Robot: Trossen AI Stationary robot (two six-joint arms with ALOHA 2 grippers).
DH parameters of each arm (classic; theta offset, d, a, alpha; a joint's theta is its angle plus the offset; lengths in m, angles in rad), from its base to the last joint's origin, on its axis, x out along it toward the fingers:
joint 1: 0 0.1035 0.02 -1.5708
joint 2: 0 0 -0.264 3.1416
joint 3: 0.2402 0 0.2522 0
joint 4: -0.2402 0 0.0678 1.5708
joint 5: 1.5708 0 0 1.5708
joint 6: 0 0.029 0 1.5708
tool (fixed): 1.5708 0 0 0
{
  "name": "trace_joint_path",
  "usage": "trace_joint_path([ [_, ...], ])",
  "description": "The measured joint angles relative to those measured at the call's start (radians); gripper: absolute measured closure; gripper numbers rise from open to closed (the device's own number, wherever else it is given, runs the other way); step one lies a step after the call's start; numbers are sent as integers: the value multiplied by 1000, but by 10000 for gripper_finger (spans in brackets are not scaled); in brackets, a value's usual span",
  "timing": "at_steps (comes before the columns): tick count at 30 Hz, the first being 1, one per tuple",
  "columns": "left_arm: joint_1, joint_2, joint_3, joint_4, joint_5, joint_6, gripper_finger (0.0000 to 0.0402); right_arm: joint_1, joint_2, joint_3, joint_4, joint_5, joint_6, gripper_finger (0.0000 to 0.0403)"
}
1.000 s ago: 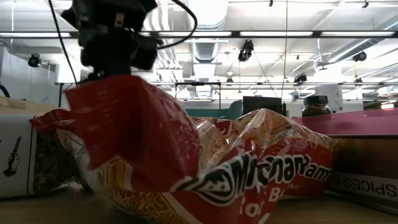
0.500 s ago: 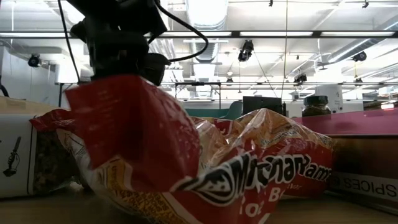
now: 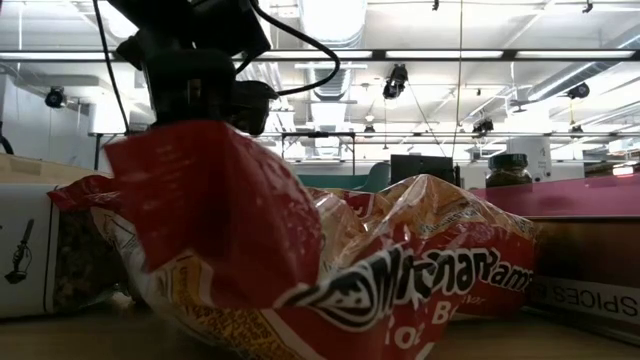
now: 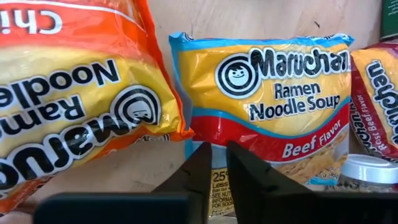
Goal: Pick & Place Food Item
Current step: Put the blue noodle pack into the green bin
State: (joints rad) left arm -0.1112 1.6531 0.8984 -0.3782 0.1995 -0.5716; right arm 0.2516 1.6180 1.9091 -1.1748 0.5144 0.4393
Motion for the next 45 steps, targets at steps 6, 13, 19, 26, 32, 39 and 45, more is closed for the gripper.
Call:
trace_joint_path([
  [6,0,0,20,-13,18,-5,397,0,0,0,0,0,4,180],
  [13,0,-1,51,-14,139,-37,398,0,0,0,-1,-22,22,180],
  [19,-1,-1,76,-15,150,-75,394,0,-1,0,0,-43,31,180],
  [26,0,-2,91,-14,81,-117,316,6,-1,0,0,-48,33,180],
  [32,0,9,91,-12,43,-199,220,6,-1,0,0,-48,33,180],
  [39,-1,45,92,53,15,-368,154,6,-1,0,-1,-48,29,180],
  [45,-1,51,92,39,-97,-490,148,6,-1,0,-4,-48,30,180],
])
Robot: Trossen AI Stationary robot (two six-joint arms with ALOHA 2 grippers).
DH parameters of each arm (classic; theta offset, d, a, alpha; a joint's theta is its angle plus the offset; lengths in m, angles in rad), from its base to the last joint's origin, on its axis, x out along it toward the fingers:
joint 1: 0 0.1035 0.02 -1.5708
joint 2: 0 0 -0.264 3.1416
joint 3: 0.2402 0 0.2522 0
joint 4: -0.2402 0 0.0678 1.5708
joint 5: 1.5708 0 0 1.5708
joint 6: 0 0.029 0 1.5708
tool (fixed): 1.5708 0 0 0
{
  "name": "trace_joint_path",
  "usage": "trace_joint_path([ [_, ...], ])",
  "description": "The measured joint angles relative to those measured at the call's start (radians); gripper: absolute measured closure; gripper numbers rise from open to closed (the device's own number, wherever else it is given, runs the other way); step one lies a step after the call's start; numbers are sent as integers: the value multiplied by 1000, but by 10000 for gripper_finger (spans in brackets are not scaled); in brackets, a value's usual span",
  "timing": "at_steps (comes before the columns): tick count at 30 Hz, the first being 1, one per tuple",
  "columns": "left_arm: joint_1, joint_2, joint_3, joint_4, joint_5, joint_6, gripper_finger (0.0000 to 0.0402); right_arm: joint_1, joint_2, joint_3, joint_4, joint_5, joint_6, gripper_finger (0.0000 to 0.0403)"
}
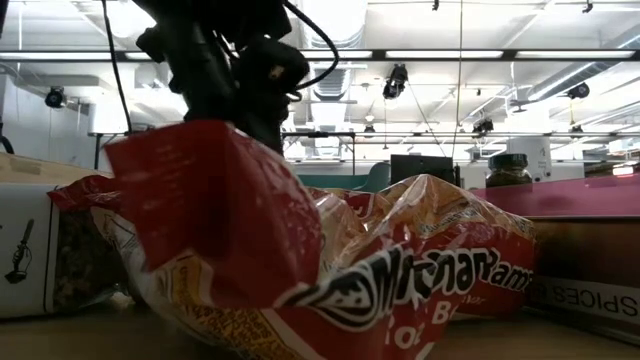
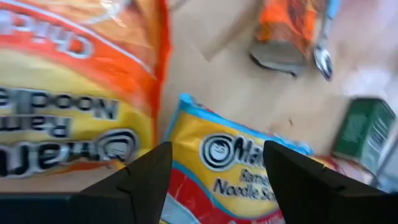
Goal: Pick & Place Food Item
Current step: Put the blue noodle pack into the green bin
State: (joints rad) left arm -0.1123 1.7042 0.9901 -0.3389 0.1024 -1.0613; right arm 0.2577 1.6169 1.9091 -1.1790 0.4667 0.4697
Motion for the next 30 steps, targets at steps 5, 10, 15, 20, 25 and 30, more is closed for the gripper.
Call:
trace_joint_path([
  [5,0,0,0,-24,-48,-53,148,0,0,0,0,0,2,180],
  [10,0,0,0,-24,-74,-73,148,0,0,0,0,0,1,180],
  [15,0,9,0,-15,-77,-57,148,0,0,0,0,0,-2,180],
  [20,0,59,6,47,-49,-31,148,0,0,0,0,0,-6,180],
  [25,0,74,11,30,-40,-16,148,4,0,0,-3,-1,-6,180],
  [30,0,68,12,21,-44,-15,148,7,0,0,-24,-5,-6,180],
])
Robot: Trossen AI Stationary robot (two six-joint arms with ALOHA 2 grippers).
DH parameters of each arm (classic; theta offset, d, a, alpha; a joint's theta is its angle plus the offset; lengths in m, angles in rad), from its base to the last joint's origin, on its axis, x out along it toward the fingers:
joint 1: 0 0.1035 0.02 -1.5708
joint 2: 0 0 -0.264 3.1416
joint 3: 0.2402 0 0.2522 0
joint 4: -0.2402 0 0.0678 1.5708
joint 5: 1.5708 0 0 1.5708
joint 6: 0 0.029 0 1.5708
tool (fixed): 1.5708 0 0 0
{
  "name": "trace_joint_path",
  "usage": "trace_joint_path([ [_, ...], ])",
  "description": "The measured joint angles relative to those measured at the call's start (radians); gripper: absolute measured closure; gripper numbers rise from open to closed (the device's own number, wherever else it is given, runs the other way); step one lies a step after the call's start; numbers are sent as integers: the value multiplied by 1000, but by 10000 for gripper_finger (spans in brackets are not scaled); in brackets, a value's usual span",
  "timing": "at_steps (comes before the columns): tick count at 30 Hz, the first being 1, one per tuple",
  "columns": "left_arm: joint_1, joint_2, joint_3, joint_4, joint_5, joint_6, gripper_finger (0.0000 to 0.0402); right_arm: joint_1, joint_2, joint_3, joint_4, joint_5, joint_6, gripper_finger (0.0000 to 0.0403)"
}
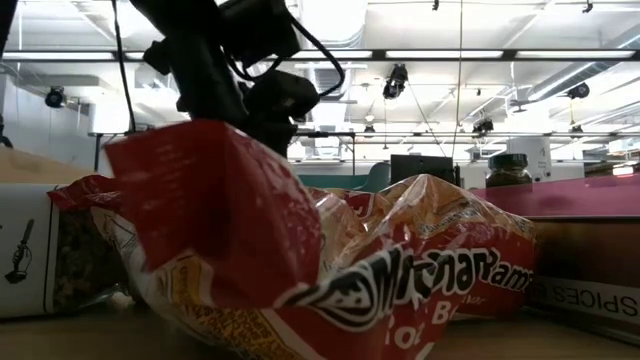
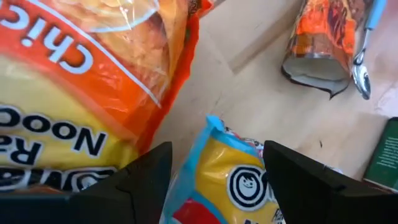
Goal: Pick & Place Food Item
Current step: Put the blue noodle pack into the green bin
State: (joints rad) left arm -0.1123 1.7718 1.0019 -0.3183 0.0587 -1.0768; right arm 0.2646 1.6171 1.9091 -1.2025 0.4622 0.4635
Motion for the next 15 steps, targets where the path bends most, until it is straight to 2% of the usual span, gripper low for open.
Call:
trace_joint_path([
  [8,0,-2,0,-25,-4,11,161,0,0,0,-20,0,-1,180],
  [15,-1,-1,0,-28,2,75,240,0,0,0,-21,0,-3,180],
])
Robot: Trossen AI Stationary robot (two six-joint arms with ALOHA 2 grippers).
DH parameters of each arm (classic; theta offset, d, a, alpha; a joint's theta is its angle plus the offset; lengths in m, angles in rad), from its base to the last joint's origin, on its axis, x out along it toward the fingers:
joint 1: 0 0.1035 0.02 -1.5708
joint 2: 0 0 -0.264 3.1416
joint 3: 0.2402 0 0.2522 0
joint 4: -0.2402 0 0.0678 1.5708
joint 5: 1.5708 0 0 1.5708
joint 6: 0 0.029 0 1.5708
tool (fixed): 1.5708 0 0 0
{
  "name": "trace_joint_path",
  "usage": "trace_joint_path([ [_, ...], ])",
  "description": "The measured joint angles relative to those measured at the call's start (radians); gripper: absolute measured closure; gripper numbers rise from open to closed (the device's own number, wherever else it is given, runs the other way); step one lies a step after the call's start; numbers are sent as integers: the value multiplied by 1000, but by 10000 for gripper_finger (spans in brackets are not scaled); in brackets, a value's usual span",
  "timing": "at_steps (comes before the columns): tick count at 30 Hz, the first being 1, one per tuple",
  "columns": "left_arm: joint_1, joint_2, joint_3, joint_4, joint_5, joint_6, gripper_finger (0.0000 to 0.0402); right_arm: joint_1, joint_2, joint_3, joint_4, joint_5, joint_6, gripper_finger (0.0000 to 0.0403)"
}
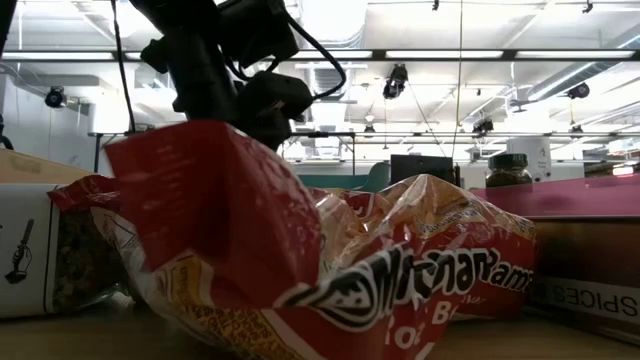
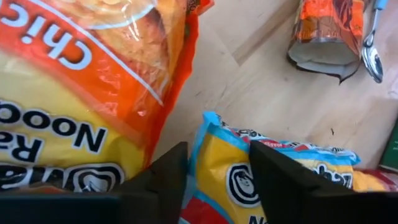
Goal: Pick & Place Food Item
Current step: Put the blue noodle pack into the green bin
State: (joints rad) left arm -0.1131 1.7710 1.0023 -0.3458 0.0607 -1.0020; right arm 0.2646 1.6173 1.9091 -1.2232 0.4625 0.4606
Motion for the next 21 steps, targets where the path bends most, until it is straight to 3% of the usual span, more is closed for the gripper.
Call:
trace_joint_path([
  [9,0,0,0,-18,21,29,387,6,0,0,0,0,3,180],
  [21,0,-41,57,-17,63,38,400,18,0,0,-2,0,8,180],
])
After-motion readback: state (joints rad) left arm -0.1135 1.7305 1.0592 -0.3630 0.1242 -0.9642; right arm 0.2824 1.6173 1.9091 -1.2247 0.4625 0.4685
